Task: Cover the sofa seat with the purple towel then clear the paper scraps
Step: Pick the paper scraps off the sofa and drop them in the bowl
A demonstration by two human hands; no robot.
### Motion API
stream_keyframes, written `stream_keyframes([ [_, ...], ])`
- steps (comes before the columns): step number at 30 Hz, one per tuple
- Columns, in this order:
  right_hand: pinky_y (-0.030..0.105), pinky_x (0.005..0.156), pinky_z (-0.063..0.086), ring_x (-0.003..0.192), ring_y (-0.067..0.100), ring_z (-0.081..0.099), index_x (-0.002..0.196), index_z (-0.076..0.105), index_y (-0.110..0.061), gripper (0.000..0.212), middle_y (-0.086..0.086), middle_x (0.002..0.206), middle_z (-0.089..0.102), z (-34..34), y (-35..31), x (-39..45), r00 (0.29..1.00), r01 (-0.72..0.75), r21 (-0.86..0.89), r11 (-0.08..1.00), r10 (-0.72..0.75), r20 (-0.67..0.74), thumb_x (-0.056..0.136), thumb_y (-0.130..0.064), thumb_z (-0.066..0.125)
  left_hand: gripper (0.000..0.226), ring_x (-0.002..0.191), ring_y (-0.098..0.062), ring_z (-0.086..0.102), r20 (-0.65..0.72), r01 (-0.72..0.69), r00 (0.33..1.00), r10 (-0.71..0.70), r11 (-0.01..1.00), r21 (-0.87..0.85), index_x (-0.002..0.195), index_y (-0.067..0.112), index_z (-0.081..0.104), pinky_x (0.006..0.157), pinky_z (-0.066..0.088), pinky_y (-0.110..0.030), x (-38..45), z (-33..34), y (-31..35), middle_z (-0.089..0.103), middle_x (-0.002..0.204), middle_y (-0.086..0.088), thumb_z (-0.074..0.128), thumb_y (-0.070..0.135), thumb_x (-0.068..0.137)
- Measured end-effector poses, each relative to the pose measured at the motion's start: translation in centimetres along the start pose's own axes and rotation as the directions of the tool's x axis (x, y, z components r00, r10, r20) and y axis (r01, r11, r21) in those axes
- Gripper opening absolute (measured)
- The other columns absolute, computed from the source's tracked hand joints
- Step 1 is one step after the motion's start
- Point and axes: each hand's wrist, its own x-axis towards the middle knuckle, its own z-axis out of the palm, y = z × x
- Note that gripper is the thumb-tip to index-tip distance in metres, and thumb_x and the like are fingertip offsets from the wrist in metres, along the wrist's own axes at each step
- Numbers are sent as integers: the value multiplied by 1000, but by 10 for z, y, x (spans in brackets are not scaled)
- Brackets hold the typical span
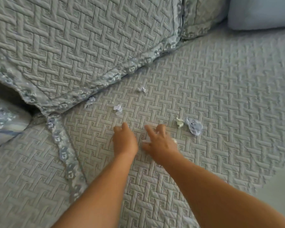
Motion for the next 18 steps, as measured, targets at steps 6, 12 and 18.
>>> stream_keyframes([
  [6, 37, 69, 52, 104, 31, 52, 130, 27, -19, 46, 12, 127, 39, 5, 13, 5, 970, 241, -268, 933, -224, 93, 93, -29, 51, 33, 70, -23, 58, -97, 48, 994, -40, 996, 78, 112, 22, 41, 50, 35, -33, -3, 18, 2, 58, 95, -6, 21, 40, 93],
  [12, 30, 56, 39, 94, 26, 56, 116, 39, -15, 28, 7, 110, 51, -7, 10, 14, 936, 349, -201, 915, -351, 30, 91, -20, 51, 22, 73, -23, 48, -37, 117, 993, -113, 981, 157, 115, 6, 44, 58, 39, -34, 13, 6, 5, 49, 115, -13, 36, 11, 95],
  [18, 29, 68, 51, 99, 23, 50, 117, 43, -21, 31, 8, 116, 42, -20, 38, 3, 947, 279, -299, 912, -313, -69, 90, -34, 52, 25, 71, -20, 54, -78, 9, 997, -3, 997, 76, 94, 10, 52, 54, 37, -30, 25, -7, 16, 57, 92, -8, 39, 32, 96],
])
